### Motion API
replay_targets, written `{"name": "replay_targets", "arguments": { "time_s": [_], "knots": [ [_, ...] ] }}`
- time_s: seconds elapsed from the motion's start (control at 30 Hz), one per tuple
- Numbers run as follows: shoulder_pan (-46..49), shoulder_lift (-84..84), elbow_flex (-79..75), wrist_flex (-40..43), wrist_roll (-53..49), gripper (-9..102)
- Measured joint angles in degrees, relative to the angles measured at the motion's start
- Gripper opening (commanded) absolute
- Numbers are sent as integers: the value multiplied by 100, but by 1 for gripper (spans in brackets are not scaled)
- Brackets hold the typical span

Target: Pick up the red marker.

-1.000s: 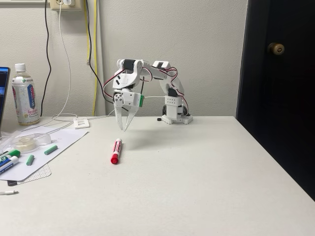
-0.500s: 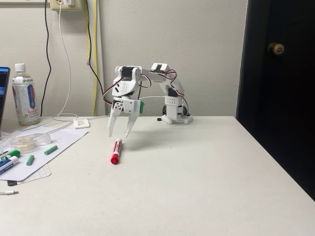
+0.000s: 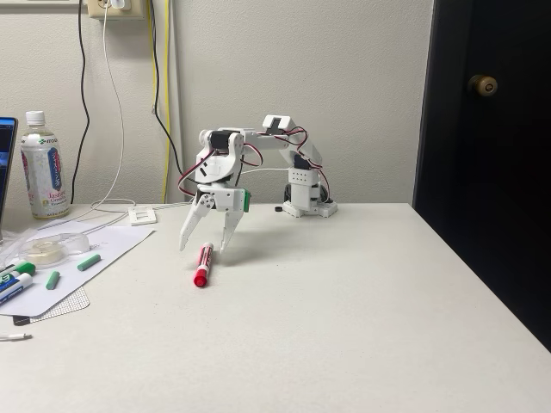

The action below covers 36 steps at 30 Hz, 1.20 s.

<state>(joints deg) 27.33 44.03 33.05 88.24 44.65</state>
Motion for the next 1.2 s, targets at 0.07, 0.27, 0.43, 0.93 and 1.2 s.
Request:
{"name": "replay_targets", "arguments": {
  "time_s": [0.07, 0.27, 0.43, 0.93, 1.2],
  "knots": [
    [0, -26, 0, 0, 0, 44],
    [44, -185, 0, 149, -53, 45],
    [70, -290, 0, 229, -44, 45],
    [141, -519, 0, 272, -114, 45],
    [167, -624, -88, 290, -167, 45]
  ]
}}
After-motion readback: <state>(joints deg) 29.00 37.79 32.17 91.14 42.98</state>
